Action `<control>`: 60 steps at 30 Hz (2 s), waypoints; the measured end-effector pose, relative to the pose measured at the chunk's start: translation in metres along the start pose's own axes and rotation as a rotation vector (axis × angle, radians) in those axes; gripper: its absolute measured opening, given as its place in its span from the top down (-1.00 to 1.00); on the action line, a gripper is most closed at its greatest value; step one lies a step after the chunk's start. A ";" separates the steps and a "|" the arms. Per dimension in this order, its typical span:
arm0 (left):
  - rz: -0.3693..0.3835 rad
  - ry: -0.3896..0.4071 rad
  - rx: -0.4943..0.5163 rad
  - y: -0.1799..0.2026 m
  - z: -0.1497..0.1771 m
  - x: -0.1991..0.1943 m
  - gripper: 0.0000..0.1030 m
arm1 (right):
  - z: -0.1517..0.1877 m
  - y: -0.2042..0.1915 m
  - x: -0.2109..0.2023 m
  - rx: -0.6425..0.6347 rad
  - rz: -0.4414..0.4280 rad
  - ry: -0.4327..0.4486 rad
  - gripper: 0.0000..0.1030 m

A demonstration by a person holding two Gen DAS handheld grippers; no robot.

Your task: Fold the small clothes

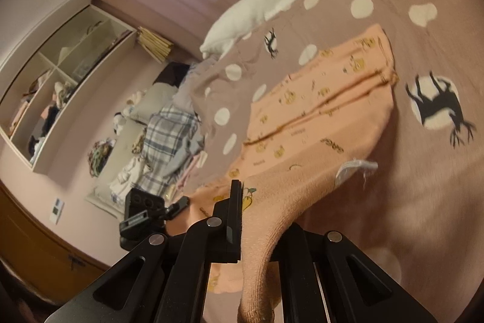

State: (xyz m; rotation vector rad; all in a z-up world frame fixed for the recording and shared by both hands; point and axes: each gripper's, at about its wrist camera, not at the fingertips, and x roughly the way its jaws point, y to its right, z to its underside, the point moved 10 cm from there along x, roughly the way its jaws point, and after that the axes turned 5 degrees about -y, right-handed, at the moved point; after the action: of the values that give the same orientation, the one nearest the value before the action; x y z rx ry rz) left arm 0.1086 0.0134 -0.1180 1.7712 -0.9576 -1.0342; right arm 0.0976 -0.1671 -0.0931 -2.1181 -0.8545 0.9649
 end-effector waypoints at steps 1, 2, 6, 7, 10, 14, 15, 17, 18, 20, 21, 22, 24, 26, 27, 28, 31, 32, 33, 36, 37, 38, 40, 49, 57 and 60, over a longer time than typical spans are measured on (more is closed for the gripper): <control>0.002 0.005 0.006 0.003 -0.005 0.002 0.98 | -0.005 -0.001 0.000 0.000 -0.006 0.009 0.87; 0.006 0.008 0.007 0.004 -0.010 0.003 0.98 | -0.011 -0.001 -0.001 -0.002 -0.011 0.017 0.87; 0.026 0.039 0.009 0.011 -0.034 0.008 0.98 | -0.032 -0.003 -0.002 -0.011 -0.019 0.054 0.87; 0.030 0.047 0.008 0.012 -0.039 0.009 0.98 | -0.038 -0.004 -0.002 -0.014 -0.018 0.062 0.87; 0.042 0.075 0.017 0.016 -0.061 0.012 0.98 | -0.056 -0.004 -0.002 -0.024 -0.017 0.086 0.87; 0.049 0.109 0.030 0.022 -0.091 0.017 0.98 | -0.083 -0.003 0.000 -0.034 -0.008 0.115 0.87; 0.048 0.117 0.033 0.022 -0.097 0.019 0.98 | -0.091 -0.002 0.002 -0.034 -0.002 0.123 0.87; 0.057 0.130 0.031 0.022 -0.112 0.024 0.98 | -0.105 0.002 0.005 -0.031 0.006 0.134 0.87; 0.054 0.134 0.030 0.021 -0.118 0.026 0.99 | -0.111 0.005 0.006 -0.030 0.008 0.138 0.87; 0.040 0.144 0.034 0.018 -0.132 0.033 0.98 | -0.123 0.012 0.011 -0.019 0.014 0.150 0.87; 0.038 0.150 0.032 0.016 -0.139 0.036 0.98 | -0.131 0.015 0.013 -0.016 0.011 0.158 0.87; 0.033 0.156 0.029 0.012 -0.146 0.039 0.98 | -0.137 0.020 0.016 -0.005 0.013 0.163 0.87; 0.028 0.173 0.010 0.002 -0.160 0.044 0.99 | -0.147 0.030 0.020 0.022 0.028 0.173 0.87; 0.022 0.189 -0.011 -0.006 -0.170 0.047 0.99 | -0.157 0.043 0.025 0.052 0.038 0.181 0.87; 0.016 0.198 -0.018 -0.012 -0.175 0.048 0.99 | -0.161 0.049 0.027 0.067 0.049 0.184 0.90; 0.015 0.205 -0.031 -0.018 -0.181 0.049 0.99 | -0.164 0.054 0.029 0.077 0.053 0.185 0.91; -0.013 0.215 -0.062 -0.038 -0.196 0.055 0.99 | -0.172 0.070 0.037 0.109 0.084 0.188 0.91; -0.026 0.214 -0.070 -0.044 -0.200 0.057 0.99 | -0.175 0.076 0.040 0.118 0.097 0.186 0.91; -0.049 0.213 -0.075 -0.051 -0.204 0.060 0.99 | -0.177 0.084 0.044 0.134 0.116 0.180 0.92; -0.111 0.206 -0.094 -0.073 -0.215 0.064 0.98 | -0.181 0.107 0.055 0.183 0.162 0.161 0.92; -0.142 0.208 -0.096 -0.080 -0.218 0.064 0.98 | -0.183 0.116 0.059 0.201 0.184 0.146 0.92; -0.164 0.208 -0.099 -0.087 -0.222 0.066 0.98 | -0.184 0.126 0.062 0.222 0.216 0.135 0.92; -0.212 0.199 -0.117 -0.103 -0.227 0.067 0.98 | -0.181 0.143 0.067 0.247 0.265 0.106 0.92; -0.321 0.180 -0.063 -0.113 -0.223 0.048 0.97 | -0.190 0.171 0.051 0.295 0.410 0.079 0.49; -0.373 0.013 0.104 -0.087 -0.170 0.045 0.97 | -0.163 0.120 0.029 -0.003 0.426 0.023 0.32; -0.400 -0.070 0.152 -0.087 -0.139 0.059 0.96 | -0.128 0.103 0.046 -0.138 0.453 -0.074 0.46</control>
State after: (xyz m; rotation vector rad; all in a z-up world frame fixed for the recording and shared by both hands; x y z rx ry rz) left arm 0.2737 0.0310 -0.1722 2.1202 -0.7544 -1.3061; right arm 0.2540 -0.2284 -0.1234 -2.4677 -0.4916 1.2468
